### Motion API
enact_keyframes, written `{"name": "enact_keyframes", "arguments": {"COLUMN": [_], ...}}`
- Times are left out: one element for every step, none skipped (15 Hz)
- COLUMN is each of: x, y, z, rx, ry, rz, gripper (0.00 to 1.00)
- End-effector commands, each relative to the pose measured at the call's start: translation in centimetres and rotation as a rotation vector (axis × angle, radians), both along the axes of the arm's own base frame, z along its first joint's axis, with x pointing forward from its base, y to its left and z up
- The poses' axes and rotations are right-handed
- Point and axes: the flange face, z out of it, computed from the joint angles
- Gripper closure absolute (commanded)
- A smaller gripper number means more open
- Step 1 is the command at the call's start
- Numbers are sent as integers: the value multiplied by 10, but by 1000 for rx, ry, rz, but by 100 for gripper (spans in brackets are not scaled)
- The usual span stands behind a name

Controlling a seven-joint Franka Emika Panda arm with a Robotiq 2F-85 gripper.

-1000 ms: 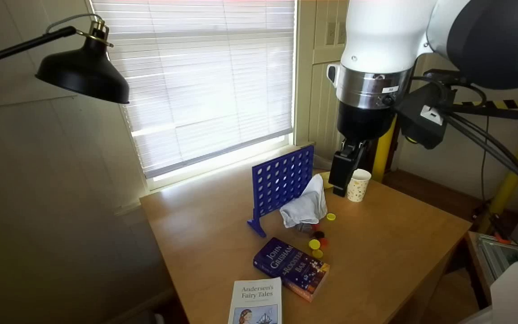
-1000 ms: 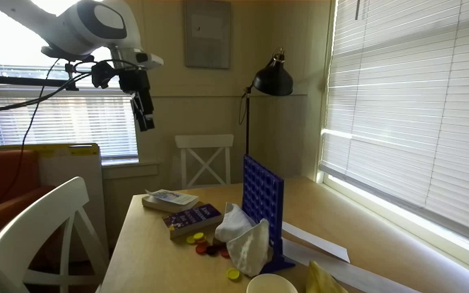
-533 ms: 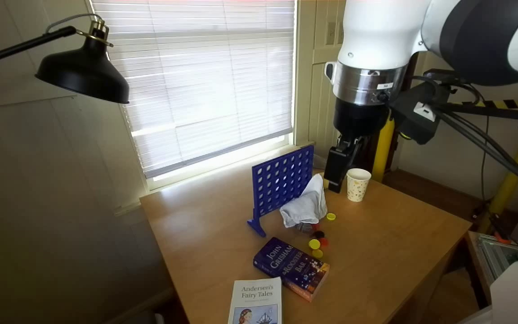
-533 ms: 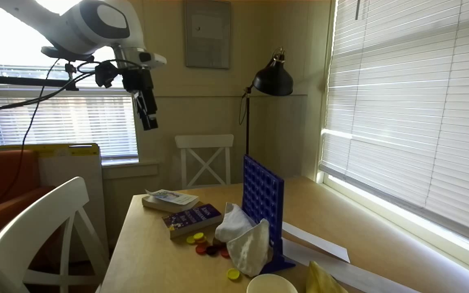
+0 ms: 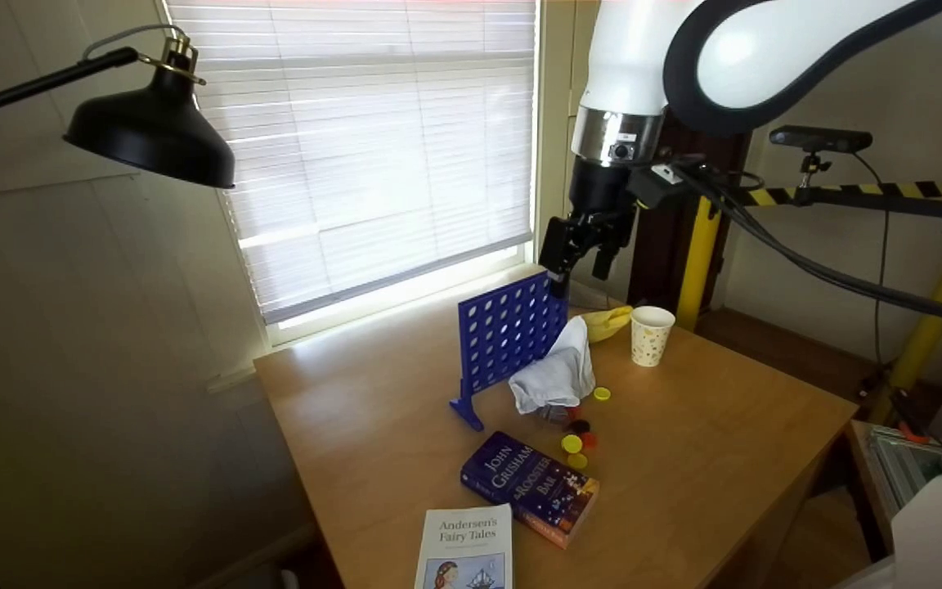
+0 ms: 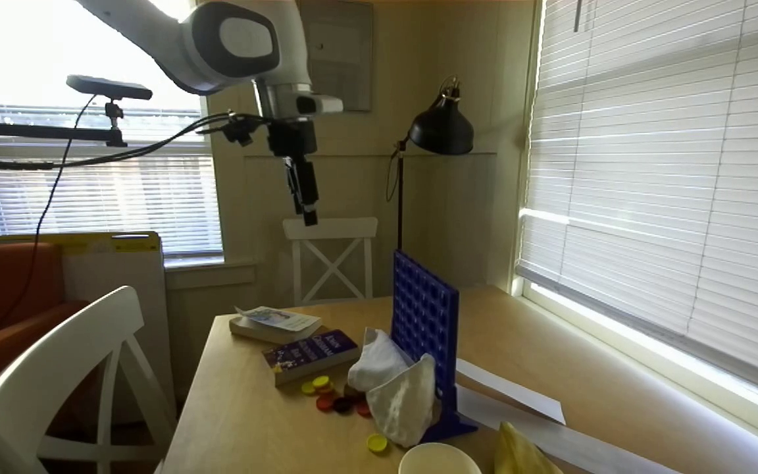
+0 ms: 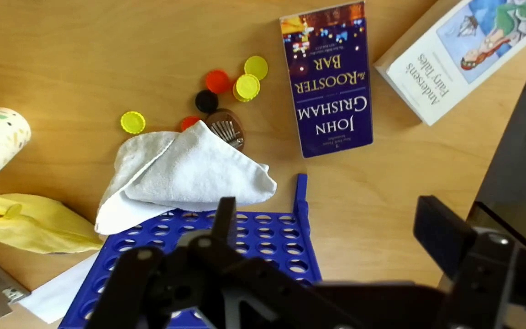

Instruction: Hang the white towel over the blue gameboard.

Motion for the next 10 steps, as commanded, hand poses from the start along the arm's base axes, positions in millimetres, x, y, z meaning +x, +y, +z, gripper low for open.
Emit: {"name": "enact_keyframes", "arguments": {"x": [27, 30, 35, 38, 42, 45, 47, 42, 43, 44], "y": [-45, -55, -65, -73, -80, -90, -96, -86, -90, -91], "z": [-37, -49, -63, -74, -86, -97, -105, -92, -100, -103], "rx": [51, 43, 23, 11, 4, -10, -27, -1, -4, -4], "ry": [-42, -46, -59, -77, -93, -103, -113, -92, -87, -83], "rz": [-45, -52, -58, -61, -71, -79, -86, -87, -93, -93], "gripper": [0, 0, 0, 0, 0, 0, 0, 0, 0, 0]}}
